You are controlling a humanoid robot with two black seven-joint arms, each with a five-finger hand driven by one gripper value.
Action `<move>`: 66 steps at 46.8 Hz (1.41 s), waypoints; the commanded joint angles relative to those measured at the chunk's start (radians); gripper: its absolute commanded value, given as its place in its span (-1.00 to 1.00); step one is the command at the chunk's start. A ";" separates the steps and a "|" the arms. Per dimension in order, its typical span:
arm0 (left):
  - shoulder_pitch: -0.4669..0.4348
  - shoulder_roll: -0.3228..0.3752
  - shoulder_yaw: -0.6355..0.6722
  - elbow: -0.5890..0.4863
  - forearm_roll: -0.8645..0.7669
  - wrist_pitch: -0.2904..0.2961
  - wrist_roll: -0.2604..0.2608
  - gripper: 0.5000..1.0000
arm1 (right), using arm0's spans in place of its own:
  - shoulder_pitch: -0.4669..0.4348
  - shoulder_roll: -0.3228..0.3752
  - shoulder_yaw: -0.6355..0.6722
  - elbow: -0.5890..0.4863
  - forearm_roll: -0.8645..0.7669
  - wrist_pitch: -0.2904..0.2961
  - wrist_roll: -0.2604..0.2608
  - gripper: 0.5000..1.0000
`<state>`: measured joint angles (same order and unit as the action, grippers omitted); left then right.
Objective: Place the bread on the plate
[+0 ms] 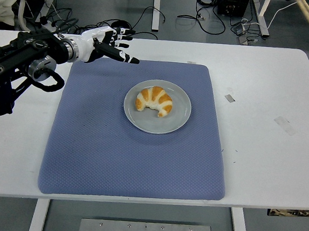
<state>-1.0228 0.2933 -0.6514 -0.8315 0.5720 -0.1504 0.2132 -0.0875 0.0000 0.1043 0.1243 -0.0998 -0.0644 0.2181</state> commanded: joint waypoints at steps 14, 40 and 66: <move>0.139 0.003 -0.248 -0.029 -0.009 -0.006 -0.006 0.92 | 0.000 0.000 0.000 -0.002 0.000 0.000 0.000 1.00; 0.254 -0.006 -0.445 0.034 -0.225 -0.146 -0.109 0.92 | 0.000 0.000 0.000 0.000 0.000 0.000 0.000 1.00; 0.225 0.000 -0.441 0.180 -0.320 -0.276 -0.129 0.92 | 0.000 0.000 0.000 0.000 0.000 0.000 0.000 1.00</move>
<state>-0.7953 0.2933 -1.0910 -0.6563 0.2530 -0.4237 0.0871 -0.0874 0.0000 0.1043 0.1243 -0.0997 -0.0644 0.2178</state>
